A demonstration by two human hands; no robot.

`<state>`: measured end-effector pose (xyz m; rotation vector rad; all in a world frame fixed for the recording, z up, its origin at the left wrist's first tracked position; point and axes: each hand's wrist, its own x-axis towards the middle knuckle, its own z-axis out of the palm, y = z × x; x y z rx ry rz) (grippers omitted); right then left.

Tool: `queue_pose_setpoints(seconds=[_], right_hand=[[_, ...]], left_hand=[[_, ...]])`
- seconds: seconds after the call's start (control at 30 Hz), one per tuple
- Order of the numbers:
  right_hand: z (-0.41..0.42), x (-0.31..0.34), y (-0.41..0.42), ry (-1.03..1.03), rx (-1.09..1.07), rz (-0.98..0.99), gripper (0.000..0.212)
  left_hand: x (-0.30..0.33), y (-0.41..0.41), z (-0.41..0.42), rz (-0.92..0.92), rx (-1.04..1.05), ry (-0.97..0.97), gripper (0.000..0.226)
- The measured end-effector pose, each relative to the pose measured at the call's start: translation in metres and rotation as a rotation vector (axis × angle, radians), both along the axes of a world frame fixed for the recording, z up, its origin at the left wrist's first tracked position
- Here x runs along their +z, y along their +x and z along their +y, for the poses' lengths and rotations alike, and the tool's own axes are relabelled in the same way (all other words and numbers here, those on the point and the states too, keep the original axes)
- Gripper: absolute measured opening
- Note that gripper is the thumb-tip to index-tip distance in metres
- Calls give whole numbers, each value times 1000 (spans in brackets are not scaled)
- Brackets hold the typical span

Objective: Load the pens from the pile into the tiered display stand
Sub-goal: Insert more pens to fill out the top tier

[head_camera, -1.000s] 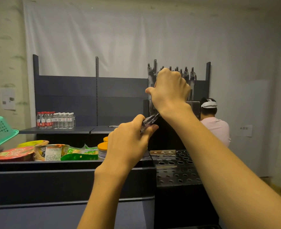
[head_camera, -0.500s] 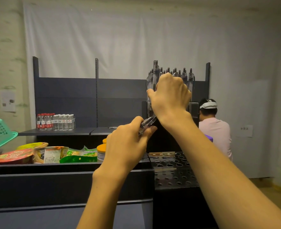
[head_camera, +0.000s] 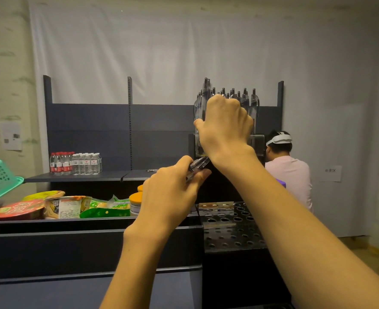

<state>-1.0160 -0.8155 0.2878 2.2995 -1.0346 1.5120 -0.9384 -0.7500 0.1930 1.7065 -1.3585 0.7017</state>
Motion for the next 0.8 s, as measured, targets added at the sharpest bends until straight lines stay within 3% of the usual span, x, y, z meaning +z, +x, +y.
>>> queue_pose_setpoints(seconds=[0.3, 0.57, 0.8], right_hand=[[1, -8, 0, 11, 42, -31, 11], [3, -6, -8, 63, 90, -51, 30], [-2, -26, -28, -17, 168, -192, 27]], left_hand=[[0, 1, 0, 13, -8, -4, 30], [-1, 3, -3, 5, -13, -2, 30], [-2, 1, -4, -26, -23, -10, 30]])
